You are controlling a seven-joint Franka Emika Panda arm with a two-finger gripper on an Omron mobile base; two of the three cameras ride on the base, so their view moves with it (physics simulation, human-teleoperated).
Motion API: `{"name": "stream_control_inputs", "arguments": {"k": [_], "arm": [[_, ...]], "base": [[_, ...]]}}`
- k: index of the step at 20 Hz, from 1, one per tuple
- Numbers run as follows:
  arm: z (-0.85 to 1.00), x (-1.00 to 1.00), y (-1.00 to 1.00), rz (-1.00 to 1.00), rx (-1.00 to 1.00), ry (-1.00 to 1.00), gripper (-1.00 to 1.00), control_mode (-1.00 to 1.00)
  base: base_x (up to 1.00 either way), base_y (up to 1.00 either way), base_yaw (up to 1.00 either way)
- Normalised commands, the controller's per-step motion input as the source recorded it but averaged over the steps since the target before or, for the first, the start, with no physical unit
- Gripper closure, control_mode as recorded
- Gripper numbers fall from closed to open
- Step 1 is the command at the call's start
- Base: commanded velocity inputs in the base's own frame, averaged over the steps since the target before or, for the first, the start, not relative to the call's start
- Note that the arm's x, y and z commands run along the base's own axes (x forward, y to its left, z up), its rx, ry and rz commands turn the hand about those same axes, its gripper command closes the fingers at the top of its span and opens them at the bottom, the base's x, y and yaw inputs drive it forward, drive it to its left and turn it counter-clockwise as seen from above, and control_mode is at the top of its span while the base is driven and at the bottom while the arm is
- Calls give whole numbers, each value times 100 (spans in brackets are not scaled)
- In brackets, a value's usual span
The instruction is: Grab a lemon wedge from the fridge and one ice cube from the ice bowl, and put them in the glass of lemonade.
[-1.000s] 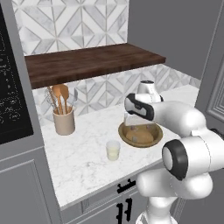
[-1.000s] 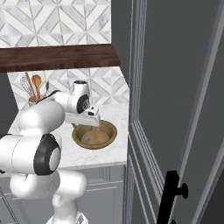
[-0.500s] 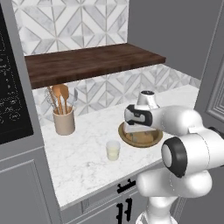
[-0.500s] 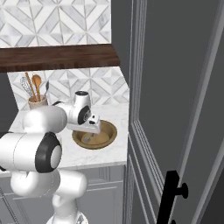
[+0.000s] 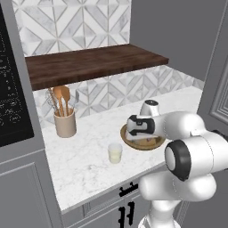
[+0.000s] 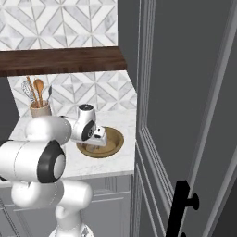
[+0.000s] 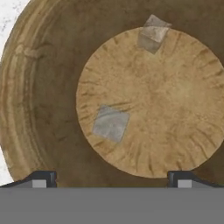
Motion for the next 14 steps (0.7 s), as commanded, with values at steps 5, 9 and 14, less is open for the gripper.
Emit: {"name": "stream_control_inputs", "arguments": {"k": [5,9,14], "arm": [[-7,31,0,0,2,0,-100,-100],[-28,15,0,0,0,0,-100,-100],[-27,10,0,0,0,0,-100,-100]], "base": [[0,0,0],[0,0,0],[0,0,0]]}}
